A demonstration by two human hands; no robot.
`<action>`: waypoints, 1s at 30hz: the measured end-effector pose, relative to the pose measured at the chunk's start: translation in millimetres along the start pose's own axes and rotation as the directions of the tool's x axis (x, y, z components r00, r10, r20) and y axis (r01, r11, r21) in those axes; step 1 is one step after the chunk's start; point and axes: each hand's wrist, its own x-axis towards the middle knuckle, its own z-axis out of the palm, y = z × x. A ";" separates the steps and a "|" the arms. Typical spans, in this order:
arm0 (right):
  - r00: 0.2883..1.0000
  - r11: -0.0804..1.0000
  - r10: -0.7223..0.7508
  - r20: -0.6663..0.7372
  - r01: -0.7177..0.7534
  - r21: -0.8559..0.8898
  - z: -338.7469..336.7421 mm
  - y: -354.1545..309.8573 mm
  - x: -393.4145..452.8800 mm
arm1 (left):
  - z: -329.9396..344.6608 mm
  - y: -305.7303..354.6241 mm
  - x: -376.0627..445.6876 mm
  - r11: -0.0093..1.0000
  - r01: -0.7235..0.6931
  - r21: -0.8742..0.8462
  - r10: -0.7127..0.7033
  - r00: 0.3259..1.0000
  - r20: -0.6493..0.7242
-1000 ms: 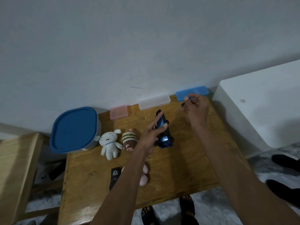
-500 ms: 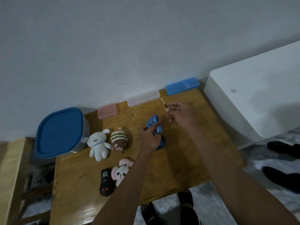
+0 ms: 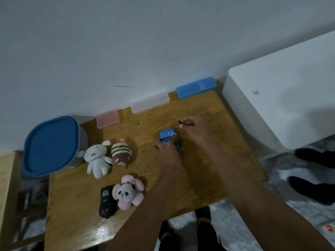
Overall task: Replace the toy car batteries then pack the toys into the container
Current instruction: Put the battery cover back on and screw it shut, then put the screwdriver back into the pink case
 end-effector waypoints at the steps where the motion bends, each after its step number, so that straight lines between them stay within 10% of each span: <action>1: 1.000 1.000 0.001 -0.002 -0.001 -0.003 -1.2 1.1 0.9 | 1.4 1.0 0.0 1.000 0.005 0.011 -0.005 1.000 -0.001; 30: 0.932 0.914 -0.311 0.187 0.347 -0.212 148.3 -122.0 40.6 | -147.4 -154.5 82.3 0.934 -0.059 -0.354 -0.116 0.884 -0.453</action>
